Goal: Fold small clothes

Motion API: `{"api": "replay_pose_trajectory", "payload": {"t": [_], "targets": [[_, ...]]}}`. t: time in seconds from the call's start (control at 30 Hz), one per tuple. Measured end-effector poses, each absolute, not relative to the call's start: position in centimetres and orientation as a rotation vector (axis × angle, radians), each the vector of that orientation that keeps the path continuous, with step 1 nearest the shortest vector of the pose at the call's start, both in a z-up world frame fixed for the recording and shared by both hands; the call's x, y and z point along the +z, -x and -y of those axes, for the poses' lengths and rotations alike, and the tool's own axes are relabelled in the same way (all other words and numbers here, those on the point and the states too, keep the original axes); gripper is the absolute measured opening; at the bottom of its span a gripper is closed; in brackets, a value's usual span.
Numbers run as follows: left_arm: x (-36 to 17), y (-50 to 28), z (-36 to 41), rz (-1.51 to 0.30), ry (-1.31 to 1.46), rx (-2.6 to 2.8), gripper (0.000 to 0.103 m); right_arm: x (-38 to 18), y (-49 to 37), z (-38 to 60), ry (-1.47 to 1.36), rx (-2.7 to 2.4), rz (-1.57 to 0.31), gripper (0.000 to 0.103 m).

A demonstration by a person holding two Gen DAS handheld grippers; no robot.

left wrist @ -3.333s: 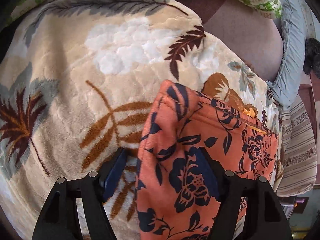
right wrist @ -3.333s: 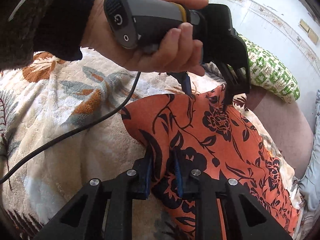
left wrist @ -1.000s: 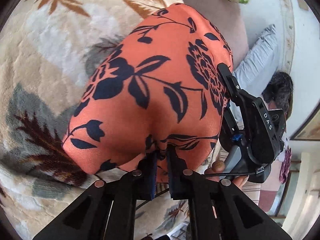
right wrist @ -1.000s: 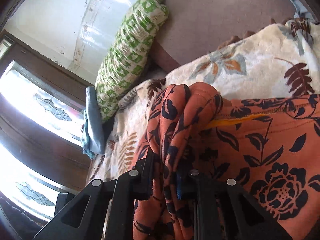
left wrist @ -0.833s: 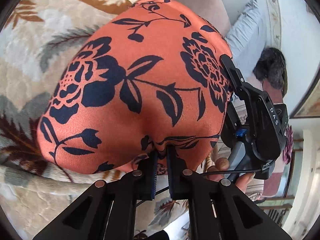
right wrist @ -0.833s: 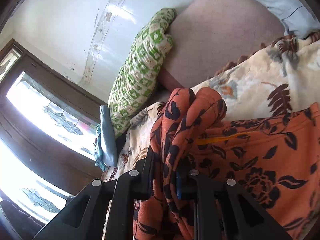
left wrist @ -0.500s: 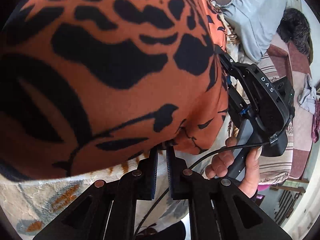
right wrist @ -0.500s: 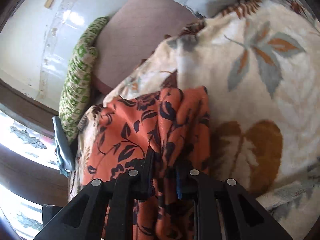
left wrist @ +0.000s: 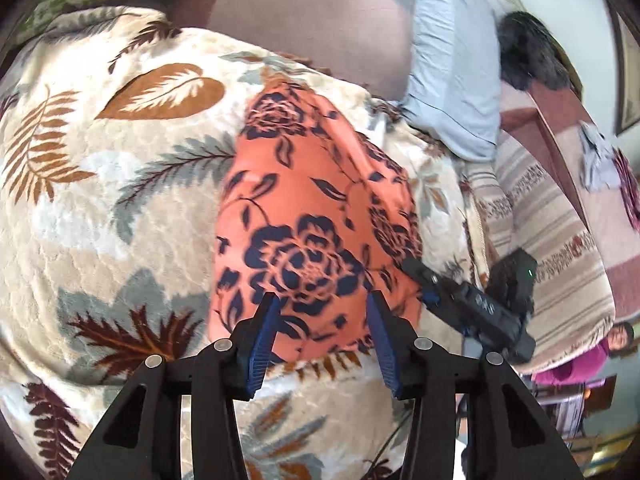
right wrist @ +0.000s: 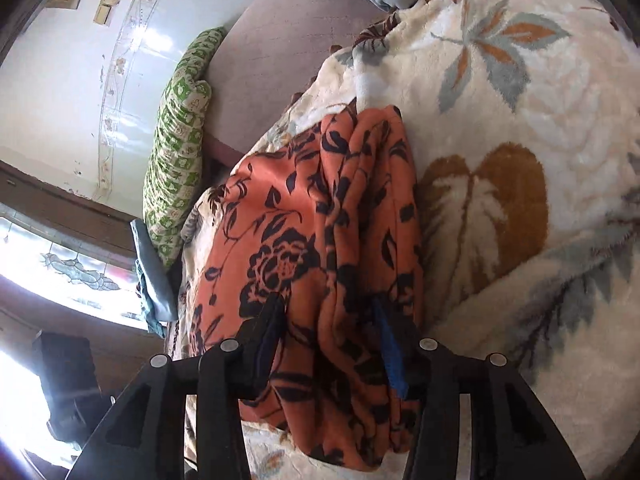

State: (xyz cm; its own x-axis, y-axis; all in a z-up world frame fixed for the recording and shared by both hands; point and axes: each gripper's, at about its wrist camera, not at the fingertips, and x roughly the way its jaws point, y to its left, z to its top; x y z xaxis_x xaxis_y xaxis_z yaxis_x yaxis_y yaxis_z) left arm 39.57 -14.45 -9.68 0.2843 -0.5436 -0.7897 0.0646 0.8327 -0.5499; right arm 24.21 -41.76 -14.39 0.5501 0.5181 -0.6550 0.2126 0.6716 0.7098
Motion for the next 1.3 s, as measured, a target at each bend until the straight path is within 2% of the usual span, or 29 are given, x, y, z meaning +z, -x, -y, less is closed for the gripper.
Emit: {"api": "replay_pose_trajectory", "payload": {"t": [0.03, 0.07, 0.1, 0.17, 0.27, 0.3, 0.4, 0.43, 0.5, 0.53, 0.67, 0.7, 0.73, 0.77, 0.8, 0.9, 1.0, 1.03, 1.1, 1.3], "targets": [[-10.4, -40.4, 14.3, -1.257, 0.463, -0.395, 0.042, -13.8, -24.0, 41.2, -0.800, 0.219, -0.988, 0.023], [-11.3, -41.1, 14.2, -1.284, 0.444, -0.352, 0.037, -12.9, -23.6, 40.8, -0.756, 0.217, -0.966, 0.018], [-12.3, -41.1, 13.4, -1.305, 0.414, -0.311, 0.034, -12.3, -23.2, 40.6, -0.723, 0.198, -0.940, 0.018], [-13.9, -41.8, 15.1, -1.338, 0.328, -0.271, 0.037, -12.6, -23.3, 40.0, -0.656, 0.165, -0.979, 0.018], [-15.0, -41.6, 16.2, -1.368, 0.278, -0.263, 0.036, -13.1, -23.3, 39.2, -0.571, 0.146, -1.039, 0.025], [-14.3, -41.7, 16.0, -1.358, 0.295, -0.294, 0.035, -12.6, -23.2, 39.5, -0.584, 0.152, -1.026, 0.029], [-11.0, -42.6, 14.8, -1.283, 0.341, -0.381, 0.034, -10.4, -23.3, 41.9, -0.692, 0.182, -0.910, 0.031], [-10.2, -43.5, 14.3, -1.252, 0.348, -0.379, 0.038, -10.0, -23.7, 42.9, -0.736, 0.181, -0.875, 0.042], [-9.1, -45.4, 13.6, -1.205, 0.333, -0.365, 0.051, -9.9, -25.3, 44.2, -0.799, 0.168, -0.848, 0.057], [-9.3, -46.5, 13.7, -1.204, 0.309, -0.345, 0.057, -10.1, -26.3, 44.4, -0.803, 0.154, -0.854, 0.057], [-11.6, -49.8, 15.3, -1.284, 0.284, -0.314, 0.055, -12.6, -30.5, 43.8, -0.763, 0.078, -0.940, 0.057], [-12.5, -50.8, 16.3, -1.305, 0.278, -0.316, 0.055, -13.2, -31.2, 43.4, -0.746, 0.069, -0.961, 0.055], [-13.3, -51.1, 17.0, -1.315, 0.260, -0.316, 0.050, -13.4, -31.8, 43.0, -0.719, 0.074, -0.969, 0.038], [-13.7, -51.3, 17.7, -1.311, 0.229, -0.318, 0.041, -13.1, -32.1, 42.6, -0.692, 0.107, -0.956, 0.017], [-13.6, -51.1, 18.4, -1.284, 0.182, -0.309, 0.041, -12.3, -32.1, 42.4, -0.650, 0.119, -0.919, 0.012], [-14.4, -51.5, 20.1, -1.190, 0.102, -0.290, 0.035, -11.6, -31.4, 43.0, -0.613, 0.076, -0.845, 0.011], [-15.6, -51.7, 21.0, -1.201, 0.084, -0.270, 0.034, -15.4, -32.3, 43.9, -0.620, 0.028, -0.980, 0.013], [-15.4, -51.5, 21.2, -1.188, 0.073, -0.264, 0.034, -15.4, -32.0, 43.9, -0.626, 0.035, -0.964, 0.014], [-14.8, -50.8, 21.4, -1.166, 0.046, -0.259, 0.034, -14.4, -31.3, 44.0, -0.654, 0.058, -0.921, 0.019], [-13.4, -48.8, 20.9, -1.161, 0.032, -0.250, 0.034, -12.0, -28.5, 43.3, -0.638, 0.097, -0.921, 0.020]]}}
